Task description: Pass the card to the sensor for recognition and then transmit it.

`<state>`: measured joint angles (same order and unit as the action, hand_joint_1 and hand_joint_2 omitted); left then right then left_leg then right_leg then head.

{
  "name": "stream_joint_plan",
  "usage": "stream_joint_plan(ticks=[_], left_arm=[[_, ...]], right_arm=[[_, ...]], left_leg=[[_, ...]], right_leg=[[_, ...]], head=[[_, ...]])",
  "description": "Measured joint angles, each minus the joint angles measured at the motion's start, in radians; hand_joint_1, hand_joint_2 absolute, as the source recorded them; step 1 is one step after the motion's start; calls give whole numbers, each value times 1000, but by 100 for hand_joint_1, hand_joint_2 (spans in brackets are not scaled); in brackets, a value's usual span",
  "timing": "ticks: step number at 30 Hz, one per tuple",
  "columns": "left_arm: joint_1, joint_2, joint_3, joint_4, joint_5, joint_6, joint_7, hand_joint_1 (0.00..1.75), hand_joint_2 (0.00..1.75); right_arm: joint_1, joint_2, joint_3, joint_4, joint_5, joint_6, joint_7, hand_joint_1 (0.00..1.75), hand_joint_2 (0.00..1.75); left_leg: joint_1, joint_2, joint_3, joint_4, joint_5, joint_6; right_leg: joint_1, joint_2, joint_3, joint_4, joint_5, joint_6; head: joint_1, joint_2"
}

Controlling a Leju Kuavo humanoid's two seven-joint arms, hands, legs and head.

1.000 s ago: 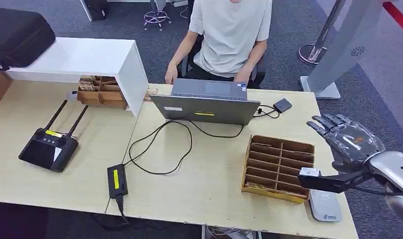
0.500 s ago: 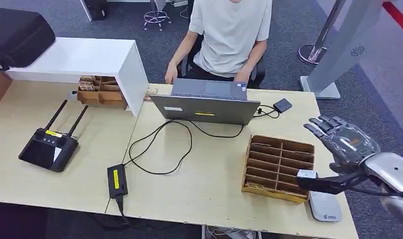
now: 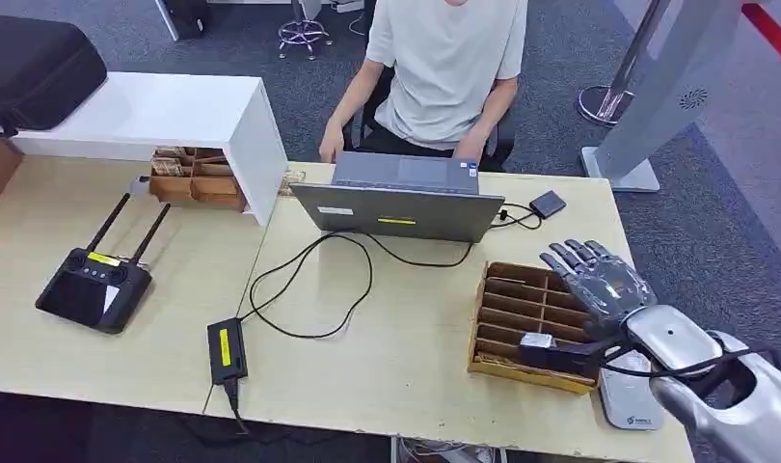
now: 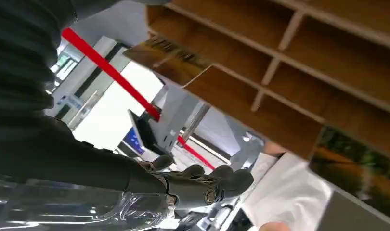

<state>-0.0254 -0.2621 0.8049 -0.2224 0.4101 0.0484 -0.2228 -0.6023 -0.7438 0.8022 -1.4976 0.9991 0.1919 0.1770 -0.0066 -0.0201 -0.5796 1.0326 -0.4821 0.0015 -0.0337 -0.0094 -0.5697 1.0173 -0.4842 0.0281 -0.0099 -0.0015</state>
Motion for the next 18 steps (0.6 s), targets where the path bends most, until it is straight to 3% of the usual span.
stream_joint_plan(ticks=[18], left_arm=[[0, -3, 26, -1, 3, 0, 0, 0, 175]], right_arm=[[-9, 80, 15, 78, 9, -31, -11, 0, 175]], left_leg=[[0, 3, 1, 0, 1, 0]], right_leg=[[1, 1, 1, 0, 1, -1]], head=[[0, 0]])
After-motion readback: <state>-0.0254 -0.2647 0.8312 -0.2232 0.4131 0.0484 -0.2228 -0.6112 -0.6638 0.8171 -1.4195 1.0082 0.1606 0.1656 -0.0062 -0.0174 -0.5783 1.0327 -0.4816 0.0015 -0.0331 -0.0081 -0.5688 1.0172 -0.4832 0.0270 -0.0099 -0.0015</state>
